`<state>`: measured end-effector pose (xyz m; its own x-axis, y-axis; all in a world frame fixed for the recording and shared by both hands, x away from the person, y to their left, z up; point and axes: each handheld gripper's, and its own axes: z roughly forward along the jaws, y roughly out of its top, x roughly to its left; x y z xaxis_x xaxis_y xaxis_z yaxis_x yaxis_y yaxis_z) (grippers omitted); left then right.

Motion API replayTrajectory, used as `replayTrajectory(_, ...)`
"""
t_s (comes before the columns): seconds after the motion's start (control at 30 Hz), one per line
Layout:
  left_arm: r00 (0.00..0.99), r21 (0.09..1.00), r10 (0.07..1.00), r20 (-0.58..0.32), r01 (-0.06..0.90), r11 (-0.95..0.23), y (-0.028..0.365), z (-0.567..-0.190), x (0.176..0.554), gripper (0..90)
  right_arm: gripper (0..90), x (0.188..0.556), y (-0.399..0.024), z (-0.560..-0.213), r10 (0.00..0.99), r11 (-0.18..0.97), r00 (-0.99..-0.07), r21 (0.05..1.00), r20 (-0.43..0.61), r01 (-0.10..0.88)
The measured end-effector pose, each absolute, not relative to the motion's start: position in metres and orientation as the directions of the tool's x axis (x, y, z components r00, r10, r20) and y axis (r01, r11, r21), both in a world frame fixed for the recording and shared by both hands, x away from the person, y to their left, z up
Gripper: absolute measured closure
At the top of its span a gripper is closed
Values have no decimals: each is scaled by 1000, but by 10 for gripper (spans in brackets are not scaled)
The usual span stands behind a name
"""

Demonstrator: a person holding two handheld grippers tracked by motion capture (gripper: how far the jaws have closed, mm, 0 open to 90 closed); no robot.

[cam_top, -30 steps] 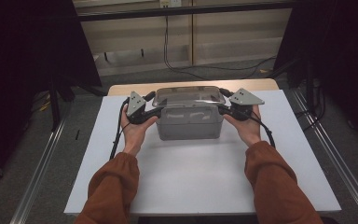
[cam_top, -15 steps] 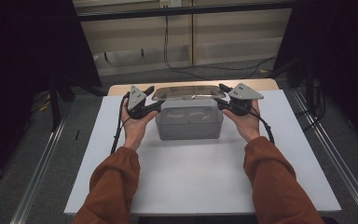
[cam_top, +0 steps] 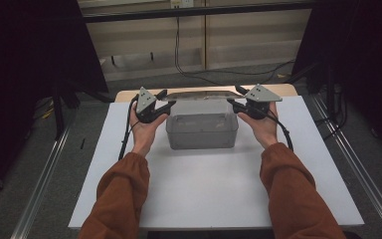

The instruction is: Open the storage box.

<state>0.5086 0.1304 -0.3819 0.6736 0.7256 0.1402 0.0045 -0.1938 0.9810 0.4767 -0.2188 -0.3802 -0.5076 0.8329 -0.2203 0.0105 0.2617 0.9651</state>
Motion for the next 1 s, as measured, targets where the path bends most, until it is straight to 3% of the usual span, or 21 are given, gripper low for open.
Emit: replayTrajectory(1.0, 659, 986, 741, 129, -7, -165, 129, -378, 521, 587, 567, 505, -221, -391, 843, 245, -505, 968, -188, 48)
